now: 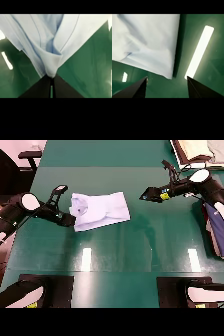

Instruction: Fold the shirts.

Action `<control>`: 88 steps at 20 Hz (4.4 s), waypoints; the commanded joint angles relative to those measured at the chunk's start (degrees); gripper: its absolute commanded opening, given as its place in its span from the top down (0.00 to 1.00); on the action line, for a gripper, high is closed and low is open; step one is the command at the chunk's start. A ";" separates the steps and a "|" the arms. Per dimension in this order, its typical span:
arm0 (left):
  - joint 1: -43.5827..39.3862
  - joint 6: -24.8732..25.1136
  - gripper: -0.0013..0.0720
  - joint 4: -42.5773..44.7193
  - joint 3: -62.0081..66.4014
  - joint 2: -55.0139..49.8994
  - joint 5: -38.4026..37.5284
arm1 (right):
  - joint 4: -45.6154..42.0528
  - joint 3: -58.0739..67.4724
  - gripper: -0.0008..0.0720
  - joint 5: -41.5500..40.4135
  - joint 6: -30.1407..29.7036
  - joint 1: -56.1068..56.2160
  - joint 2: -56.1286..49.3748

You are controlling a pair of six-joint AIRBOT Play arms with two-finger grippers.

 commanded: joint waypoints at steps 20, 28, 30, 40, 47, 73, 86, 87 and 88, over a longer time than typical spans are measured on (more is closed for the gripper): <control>0.92 -3.67 0.11 -1.01 12.85 0.48 -6.05 | 5.03 -0.02 0.11 3.85 0.50 3.48 -8.17; 0.92 -2.73 0.93 -1.81 14.91 0.46 -1.90 | 18.53 5.03 0.11 0.46 -0.79 13.25 -24.02; 0.92 -2.36 0.93 -2.40 14.91 0.46 -0.87 | 18.53 9.70 0.14 -0.31 -0.76 15.98 -26.69; -1.60 -2.62 0.94 -12.24 14.88 0.44 7.78 | 2.80 24.65 0.97 -1.11 2.60 12.04 -24.65; -14.88 -2.69 0.94 -12.31 14.88 0.42 16.52 | -9.73 24.85 0.97 1.90 7.89 -16.44 -9.31; -18.29 -5.55 0.94 -13.51 14.88 0.42 22.01 | -13.99 30.10 0.97 12.70 8.98 -54.66 7.69; -18.29 -5.09 0.94 -13.49 14.88 0.39 18.32 | -32.83 -11.67 0.37 15.06 8.96 -68.39 28.89; -18.29 -5.05 0.94 -13.46 14.88 0.39 18.16 | -33.79 -12.46 0.21 15.23 9.14 -69.61 29.31; -18.29 -5.01 0.94 -13.49 14.88 0.39 18.14 | -34.34 -12.66 0.09 15.21 9.44 -70.82 29.66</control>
